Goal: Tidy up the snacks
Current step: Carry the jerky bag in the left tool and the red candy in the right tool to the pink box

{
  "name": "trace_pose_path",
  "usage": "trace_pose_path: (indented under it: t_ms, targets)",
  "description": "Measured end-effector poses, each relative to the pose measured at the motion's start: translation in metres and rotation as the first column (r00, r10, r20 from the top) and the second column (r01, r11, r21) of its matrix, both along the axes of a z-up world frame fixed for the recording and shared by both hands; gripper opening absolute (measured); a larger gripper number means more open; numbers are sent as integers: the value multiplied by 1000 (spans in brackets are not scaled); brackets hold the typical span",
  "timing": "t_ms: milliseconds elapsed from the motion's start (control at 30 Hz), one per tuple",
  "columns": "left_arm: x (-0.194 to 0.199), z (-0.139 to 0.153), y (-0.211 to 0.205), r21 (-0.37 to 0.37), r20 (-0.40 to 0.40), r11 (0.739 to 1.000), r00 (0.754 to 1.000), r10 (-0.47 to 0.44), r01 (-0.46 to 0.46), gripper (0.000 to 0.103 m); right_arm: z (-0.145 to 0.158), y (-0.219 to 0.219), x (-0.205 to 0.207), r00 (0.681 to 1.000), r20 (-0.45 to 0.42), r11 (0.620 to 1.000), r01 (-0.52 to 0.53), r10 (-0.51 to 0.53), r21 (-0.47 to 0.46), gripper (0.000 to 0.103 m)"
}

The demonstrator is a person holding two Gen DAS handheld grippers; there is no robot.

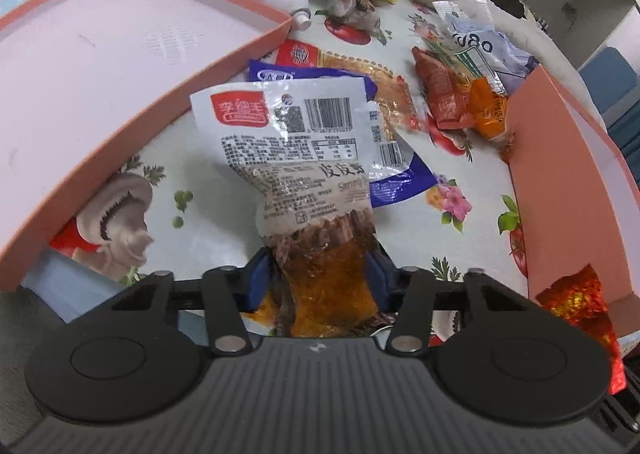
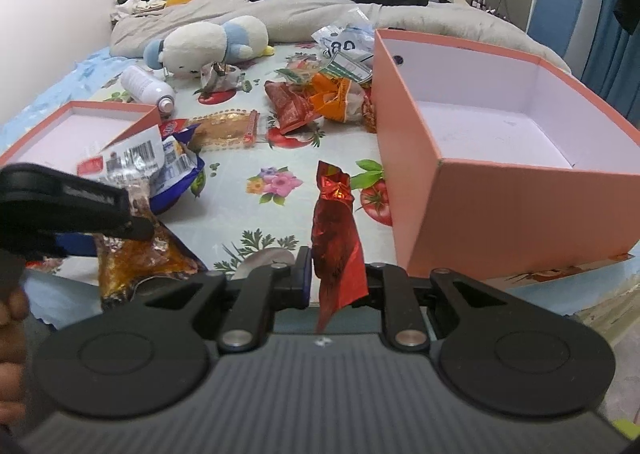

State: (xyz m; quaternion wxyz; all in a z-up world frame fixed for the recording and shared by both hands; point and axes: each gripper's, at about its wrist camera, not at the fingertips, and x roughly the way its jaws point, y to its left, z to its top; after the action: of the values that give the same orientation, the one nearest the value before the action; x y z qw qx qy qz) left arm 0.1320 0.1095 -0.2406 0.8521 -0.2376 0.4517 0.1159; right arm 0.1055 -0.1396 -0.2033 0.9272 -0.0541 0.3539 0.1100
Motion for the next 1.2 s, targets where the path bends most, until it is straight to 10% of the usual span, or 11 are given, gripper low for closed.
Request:
trace_pose_path:
  t_ms: [667,1200]
  targets:
    - [-56,93,-30,11,130,990,981,-141,141,38,57,-18,-22,999,39,997,-28,25,74,19]
    - [-38,177,-108,25,235,932,904,-357,362,37,130,-80,-46,993,105,983,25,-45,183,19]
